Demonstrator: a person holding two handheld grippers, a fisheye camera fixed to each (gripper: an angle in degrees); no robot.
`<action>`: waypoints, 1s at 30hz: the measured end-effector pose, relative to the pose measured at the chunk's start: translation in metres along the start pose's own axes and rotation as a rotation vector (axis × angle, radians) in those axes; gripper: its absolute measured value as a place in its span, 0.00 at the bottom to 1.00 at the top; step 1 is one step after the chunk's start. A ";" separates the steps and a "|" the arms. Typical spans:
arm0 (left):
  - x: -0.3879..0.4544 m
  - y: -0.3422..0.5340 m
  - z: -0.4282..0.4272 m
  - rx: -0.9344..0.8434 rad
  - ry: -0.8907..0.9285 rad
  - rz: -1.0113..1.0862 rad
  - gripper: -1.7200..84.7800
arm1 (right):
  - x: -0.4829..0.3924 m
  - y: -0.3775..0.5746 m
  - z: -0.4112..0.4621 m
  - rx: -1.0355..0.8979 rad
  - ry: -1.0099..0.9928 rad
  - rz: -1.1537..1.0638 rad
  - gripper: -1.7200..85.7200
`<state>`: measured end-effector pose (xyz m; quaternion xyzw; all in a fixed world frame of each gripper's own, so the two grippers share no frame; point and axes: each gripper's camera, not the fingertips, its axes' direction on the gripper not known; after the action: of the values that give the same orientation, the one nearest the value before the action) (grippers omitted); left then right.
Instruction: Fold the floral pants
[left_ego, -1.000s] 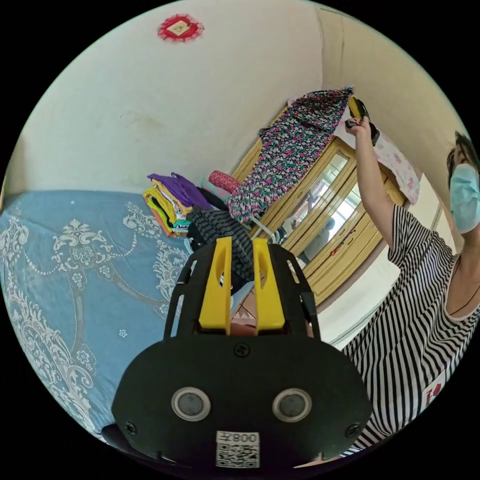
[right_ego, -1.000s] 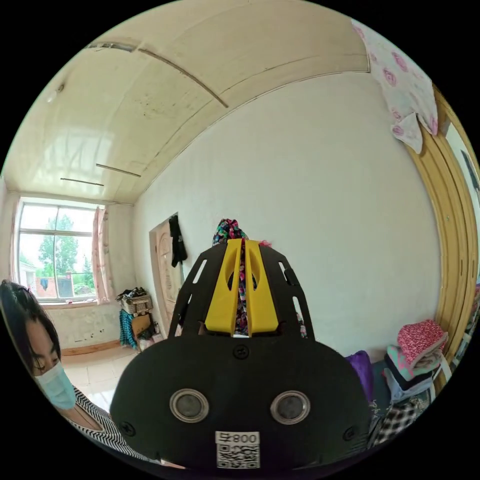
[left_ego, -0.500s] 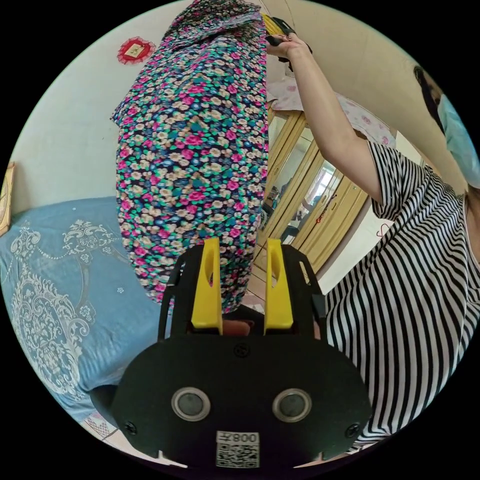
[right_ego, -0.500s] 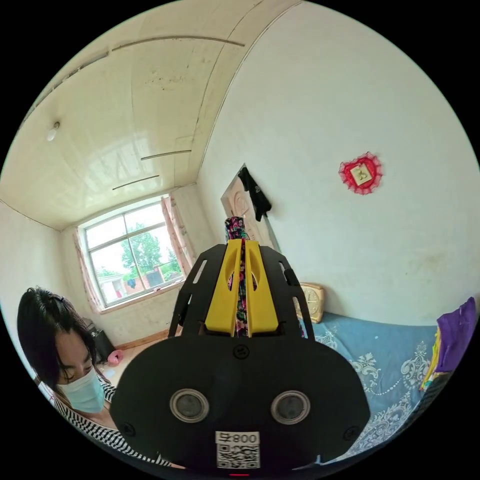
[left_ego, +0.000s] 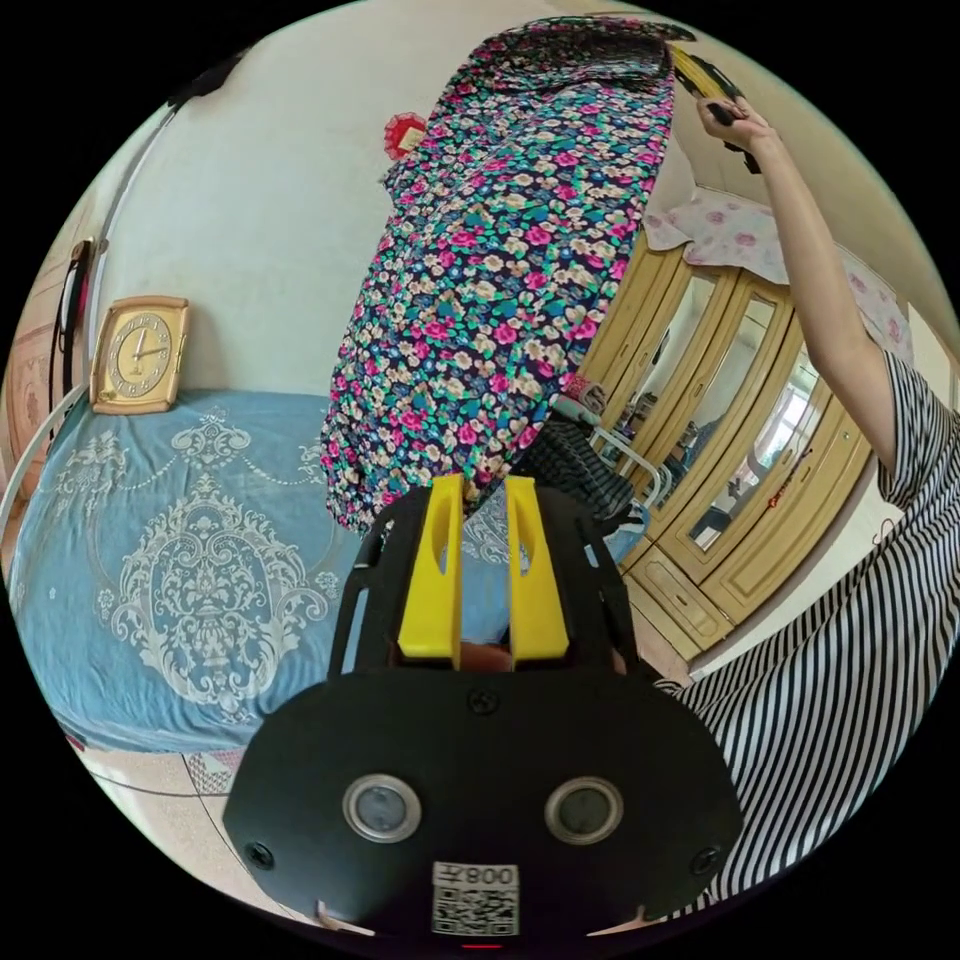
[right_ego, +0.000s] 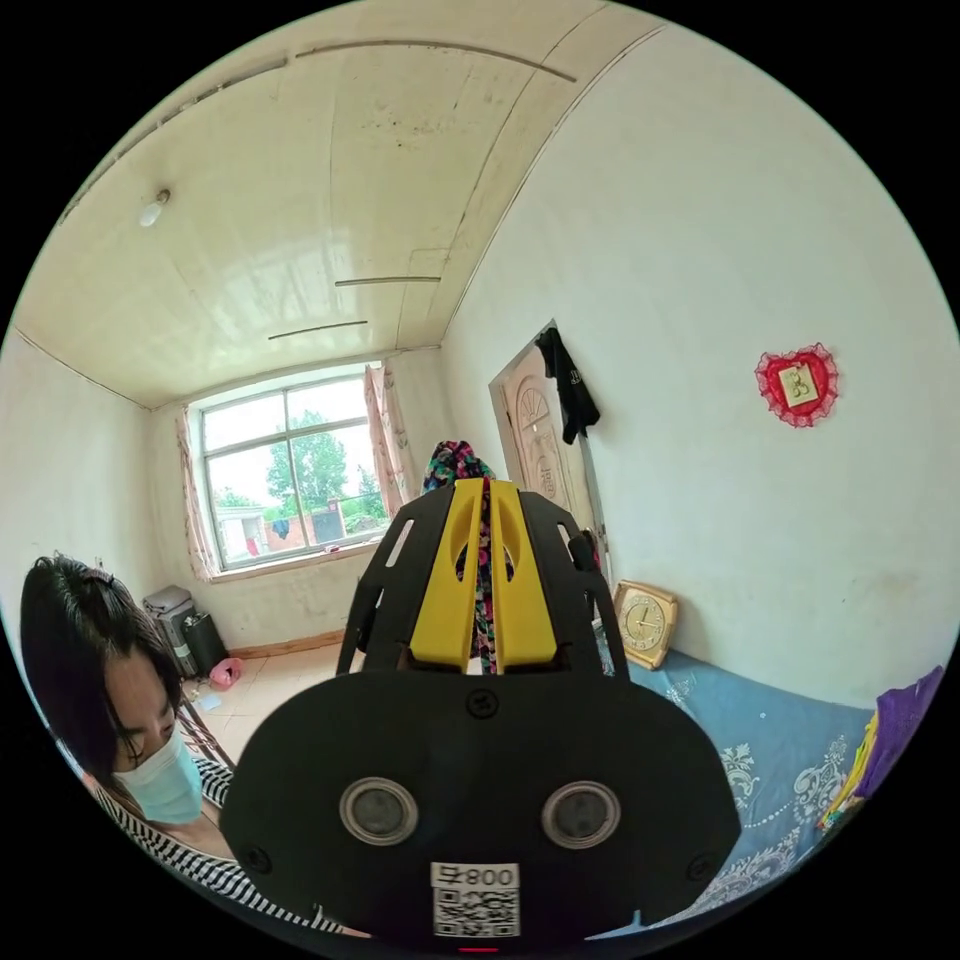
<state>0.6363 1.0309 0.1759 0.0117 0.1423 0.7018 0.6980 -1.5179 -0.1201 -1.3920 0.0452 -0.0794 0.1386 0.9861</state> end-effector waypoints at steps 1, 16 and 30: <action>0.000 0.003 -0.005 -0.004 0.011 -0.002 0.07 | 0.003 0.001 0.000 -0.002 0.008 0.002 0.03; -0.013 0.030 -0.073 -0.098 0.169 -0.067 0.03 | 0.120 0.042 -0.019 -0.038 0.098 0.192 0.03; -0.066 0.029 -0.139 -0.063 0.300 -0.215 0.03 | 0.219 0.067 -0.064 -0.012 0.143 0.328 0.03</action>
<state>0.5795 0.9406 0.0607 -0.1300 0.2231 0.6210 0.7400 -1.3194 0.0094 -1.4130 0.0155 -0.0161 0.2999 0.9537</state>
